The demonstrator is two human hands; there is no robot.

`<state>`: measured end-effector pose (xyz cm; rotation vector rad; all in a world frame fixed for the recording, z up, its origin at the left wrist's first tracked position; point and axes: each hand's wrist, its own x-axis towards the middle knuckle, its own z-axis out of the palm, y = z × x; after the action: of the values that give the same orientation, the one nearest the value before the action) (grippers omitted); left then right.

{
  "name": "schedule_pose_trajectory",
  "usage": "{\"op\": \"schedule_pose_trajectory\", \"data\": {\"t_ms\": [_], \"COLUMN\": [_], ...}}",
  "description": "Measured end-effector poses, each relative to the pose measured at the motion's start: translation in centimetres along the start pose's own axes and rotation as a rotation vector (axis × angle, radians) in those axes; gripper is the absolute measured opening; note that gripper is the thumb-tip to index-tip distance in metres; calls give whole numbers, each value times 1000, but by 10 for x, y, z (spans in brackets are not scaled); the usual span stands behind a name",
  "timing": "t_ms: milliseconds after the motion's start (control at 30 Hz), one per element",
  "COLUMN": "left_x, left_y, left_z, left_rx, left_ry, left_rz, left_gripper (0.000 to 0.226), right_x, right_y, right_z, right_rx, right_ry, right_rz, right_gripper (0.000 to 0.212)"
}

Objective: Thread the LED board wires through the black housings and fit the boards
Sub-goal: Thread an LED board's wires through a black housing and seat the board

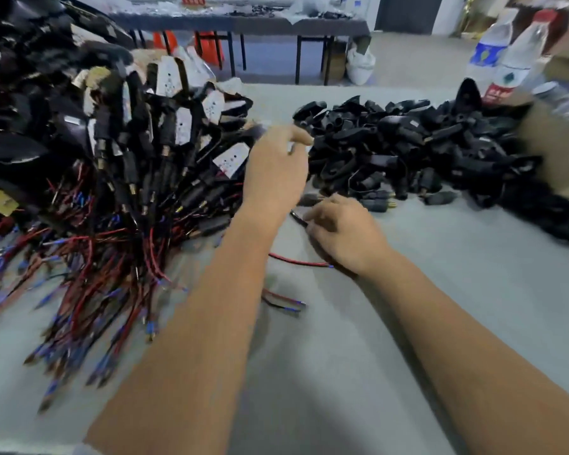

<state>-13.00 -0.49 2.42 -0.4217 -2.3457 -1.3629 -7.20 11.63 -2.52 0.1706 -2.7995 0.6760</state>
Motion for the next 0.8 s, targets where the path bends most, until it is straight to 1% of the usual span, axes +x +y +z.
{"op": "schedule_pose_trajectory", "data": {"t_ms": [67,133,200,267,333,400,467,533,700,800], "left_x": [-20,-32,-32,-29,-29,-29,-30,-30,-29,-27], "left_y": [-9,-19,-27,-30,-30,-29,-29,-29,-32,-36], "left_z": [30,45,45,39,33,29,30,31,30,30], "left_rx": [61,99,109,127,139,138,138,157,113,34], "left_ry": [-97,-139,-138,-105,-78,-60,-76,-103,-81,-70], "left_rz": [-36,-74,-72,-24,7,11,12,4,-112,-222], "left_gripper": [28,29,29,27,27,29,34,40,48,43], "right_x": [-2,-2,-2,-2,0,3,4,3,5,5], "right_y": [3,5,6,7,9,13,13,11,4,4], "right_z": [-3,-3,-2,0,-1,-3,-6,-7,-5,-10], "right_rx": [14,-66,-176,-288,-327,-271,-140,-29,-25,80], "right_ry": [6,17,45,63,71,106,158,223,246,313], "right_rz": [-18,-62,-83,-83,-31,53,143,192,148,174], "right_gripper": [11,12,15,16,15,17,19,16,28,26]}}
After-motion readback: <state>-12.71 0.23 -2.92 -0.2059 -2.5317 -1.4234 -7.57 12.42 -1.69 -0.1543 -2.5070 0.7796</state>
